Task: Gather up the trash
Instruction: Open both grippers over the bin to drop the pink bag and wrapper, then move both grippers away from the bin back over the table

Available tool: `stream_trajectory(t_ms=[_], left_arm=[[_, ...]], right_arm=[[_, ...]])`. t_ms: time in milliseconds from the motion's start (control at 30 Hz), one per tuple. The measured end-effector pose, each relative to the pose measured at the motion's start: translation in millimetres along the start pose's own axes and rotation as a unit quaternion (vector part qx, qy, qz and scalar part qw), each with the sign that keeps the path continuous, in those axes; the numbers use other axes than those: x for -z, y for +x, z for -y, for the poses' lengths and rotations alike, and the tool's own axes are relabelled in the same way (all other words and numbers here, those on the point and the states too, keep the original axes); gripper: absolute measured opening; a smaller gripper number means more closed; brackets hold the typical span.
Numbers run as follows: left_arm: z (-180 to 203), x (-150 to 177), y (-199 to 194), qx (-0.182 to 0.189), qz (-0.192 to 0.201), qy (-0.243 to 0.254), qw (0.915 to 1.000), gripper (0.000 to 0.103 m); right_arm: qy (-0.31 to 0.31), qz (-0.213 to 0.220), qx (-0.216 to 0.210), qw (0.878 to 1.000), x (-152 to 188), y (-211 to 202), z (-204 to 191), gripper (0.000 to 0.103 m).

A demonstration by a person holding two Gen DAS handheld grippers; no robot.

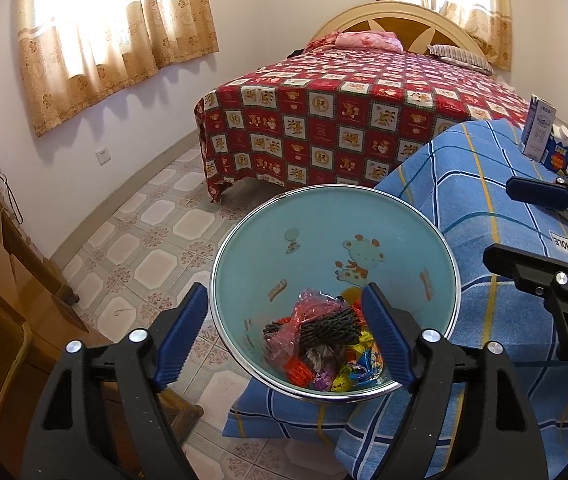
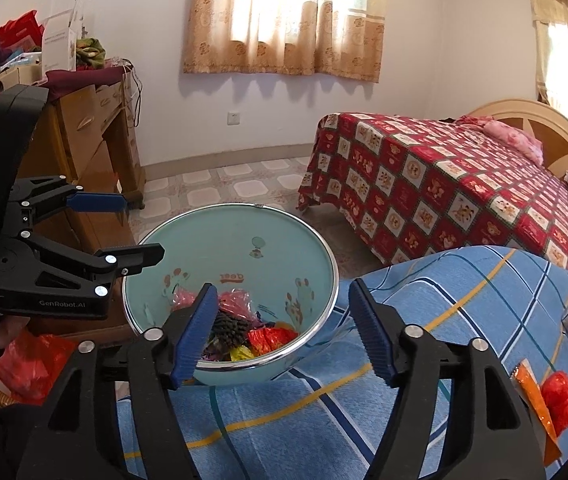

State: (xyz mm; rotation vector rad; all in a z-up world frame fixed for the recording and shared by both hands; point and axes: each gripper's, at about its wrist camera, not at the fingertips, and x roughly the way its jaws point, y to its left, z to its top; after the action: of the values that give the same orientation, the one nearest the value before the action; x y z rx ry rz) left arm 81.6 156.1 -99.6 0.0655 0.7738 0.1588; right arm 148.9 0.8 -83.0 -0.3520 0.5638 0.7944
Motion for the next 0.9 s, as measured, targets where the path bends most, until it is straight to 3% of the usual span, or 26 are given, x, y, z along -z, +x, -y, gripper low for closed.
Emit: stream_trajectory(t_ms=[467, 900], left_arm=[[17.2, 4.3, 2.5, -0.006, -0.005, 0.008, 0.9999, 0.096], [56.7, 1.3, 14.6, 0.016, -0.018, 0.031, 0.9992, 0.097]], right_arm=[[0.021, -0.001, 0.020, 1.000, 14.2, -9.2, 15.6, 0.074], [0.058, -0.006, 0.067, 0.996, 36.6, -32.1, 50.0, 0.079]])
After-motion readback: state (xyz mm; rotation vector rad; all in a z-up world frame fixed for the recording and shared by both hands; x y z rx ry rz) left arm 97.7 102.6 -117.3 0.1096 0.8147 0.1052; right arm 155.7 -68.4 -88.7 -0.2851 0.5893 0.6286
